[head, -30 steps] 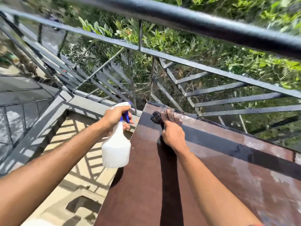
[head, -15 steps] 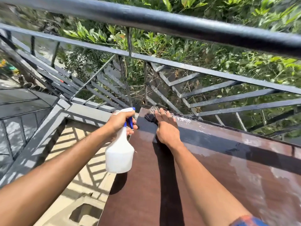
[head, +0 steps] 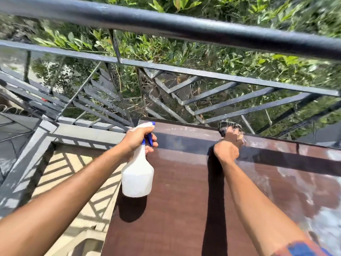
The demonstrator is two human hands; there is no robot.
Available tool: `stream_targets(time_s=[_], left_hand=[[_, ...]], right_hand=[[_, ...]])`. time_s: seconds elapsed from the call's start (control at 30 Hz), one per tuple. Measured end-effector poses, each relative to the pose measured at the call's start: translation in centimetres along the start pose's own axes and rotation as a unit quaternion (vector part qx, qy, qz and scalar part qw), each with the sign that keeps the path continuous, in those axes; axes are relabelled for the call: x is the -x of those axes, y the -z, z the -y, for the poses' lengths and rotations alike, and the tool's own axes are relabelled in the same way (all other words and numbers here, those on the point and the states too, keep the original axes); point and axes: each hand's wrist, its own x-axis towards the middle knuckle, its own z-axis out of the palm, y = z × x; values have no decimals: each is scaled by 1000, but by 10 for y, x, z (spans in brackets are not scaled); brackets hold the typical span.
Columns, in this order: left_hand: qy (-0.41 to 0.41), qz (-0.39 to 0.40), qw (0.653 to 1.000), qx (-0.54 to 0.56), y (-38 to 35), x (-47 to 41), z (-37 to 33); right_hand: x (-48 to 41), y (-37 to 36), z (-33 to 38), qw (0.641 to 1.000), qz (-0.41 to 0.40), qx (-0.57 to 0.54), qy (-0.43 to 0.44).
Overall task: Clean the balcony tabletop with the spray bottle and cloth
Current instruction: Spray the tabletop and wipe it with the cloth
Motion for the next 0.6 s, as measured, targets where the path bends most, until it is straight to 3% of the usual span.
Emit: stream_targets(time_s=[0.1, 0.2, 0.33, 0.47, 0.6], left_hand=[[10, -8, 1000, -2, 13, 6, 2], [8, -28, 1000, 1, 35, 13, 4], [3, -56, 998, 26, 66, 21, 10], [2, -108, 994, -16, 93, 23, 28], [7, -99, 995, -8, 86, 28, 38]], right_hand=[[31, -15, 69, 995, 1, 3, 96], [54, -21, 152, 976, 68, 11, 207], [91, -37, 228, 921, 125, 50, 365], [134, -56, 222, 882, 117, 32, 456], [145, -59, 170, 849, 73, -8, 523]])
